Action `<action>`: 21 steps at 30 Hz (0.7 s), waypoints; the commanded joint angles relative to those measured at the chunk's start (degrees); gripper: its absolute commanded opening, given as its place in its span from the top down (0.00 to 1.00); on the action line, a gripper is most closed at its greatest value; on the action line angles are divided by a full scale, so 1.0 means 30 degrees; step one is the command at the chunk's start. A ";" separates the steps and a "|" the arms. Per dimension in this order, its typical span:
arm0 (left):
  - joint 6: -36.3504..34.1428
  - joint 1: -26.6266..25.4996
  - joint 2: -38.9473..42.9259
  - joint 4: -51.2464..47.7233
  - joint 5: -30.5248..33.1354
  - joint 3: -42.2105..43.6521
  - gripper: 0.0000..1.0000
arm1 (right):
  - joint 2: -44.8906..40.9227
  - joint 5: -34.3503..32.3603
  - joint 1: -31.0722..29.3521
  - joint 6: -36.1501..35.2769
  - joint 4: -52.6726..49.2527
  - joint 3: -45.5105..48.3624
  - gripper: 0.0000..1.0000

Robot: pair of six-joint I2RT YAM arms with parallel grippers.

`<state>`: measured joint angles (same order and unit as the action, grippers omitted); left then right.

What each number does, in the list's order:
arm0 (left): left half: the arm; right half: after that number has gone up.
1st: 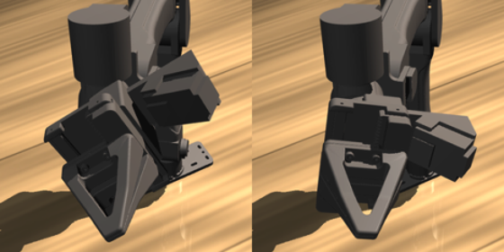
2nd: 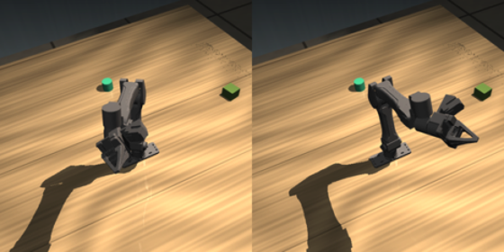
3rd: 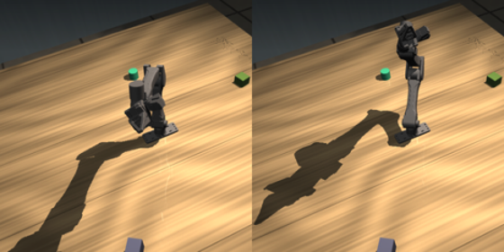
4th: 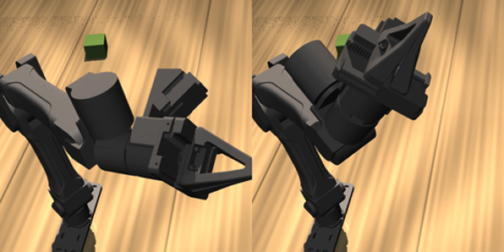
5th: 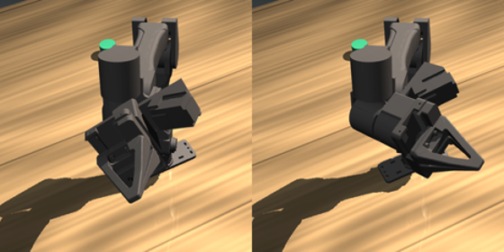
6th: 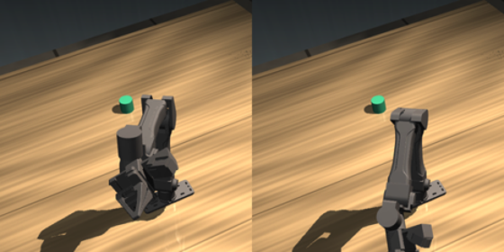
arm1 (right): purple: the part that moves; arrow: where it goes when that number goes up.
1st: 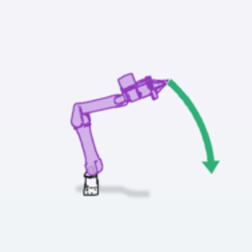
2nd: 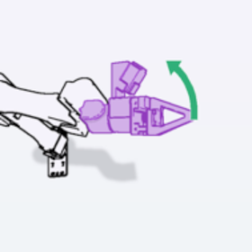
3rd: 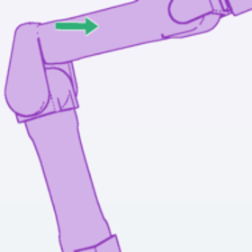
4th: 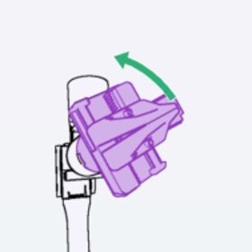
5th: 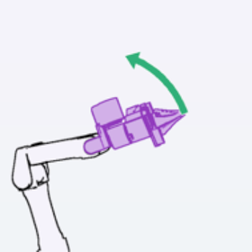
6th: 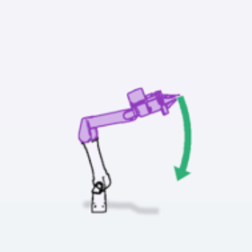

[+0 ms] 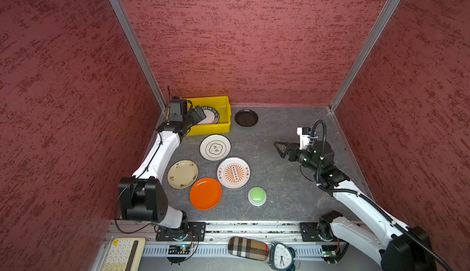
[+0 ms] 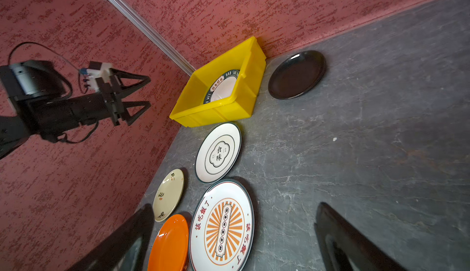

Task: Place the plates into the plastic bin on the countertop
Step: 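Open the left gripper and lift it out of the bin, then move the left gripper down to the rim of the orange-sunburst plate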

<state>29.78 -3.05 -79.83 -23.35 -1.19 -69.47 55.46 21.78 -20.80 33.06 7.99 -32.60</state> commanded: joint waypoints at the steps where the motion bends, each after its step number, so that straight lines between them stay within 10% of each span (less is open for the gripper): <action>1: 0.0852 -0.1075 0.2653 0.0251 0.0644 0.2250 0.01 | -0.0058 0.0866 0.0062 0.0084 -0.1243 -0.0311 0.01; 9: 0.2263 -0.3062 0.9091 -0.1812 0.0787 0.7039 0.01 | 0.0255 0.1739 0.0135 -0.1103 -0.4366 -0.1082 0.01; 21: 0.3169 -0.3191 1.1517 -0.0999 -0.4006 1.2387 0.03 | -0.2050 0.1798 0.0150 -0.0150 -0.5386 0.1259 0.01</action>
<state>38.26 -12.27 -45.82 -28.99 -7.68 -33.65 51.81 26.98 -20.51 32.01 -7.09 -30.11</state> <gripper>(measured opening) 0.978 0.989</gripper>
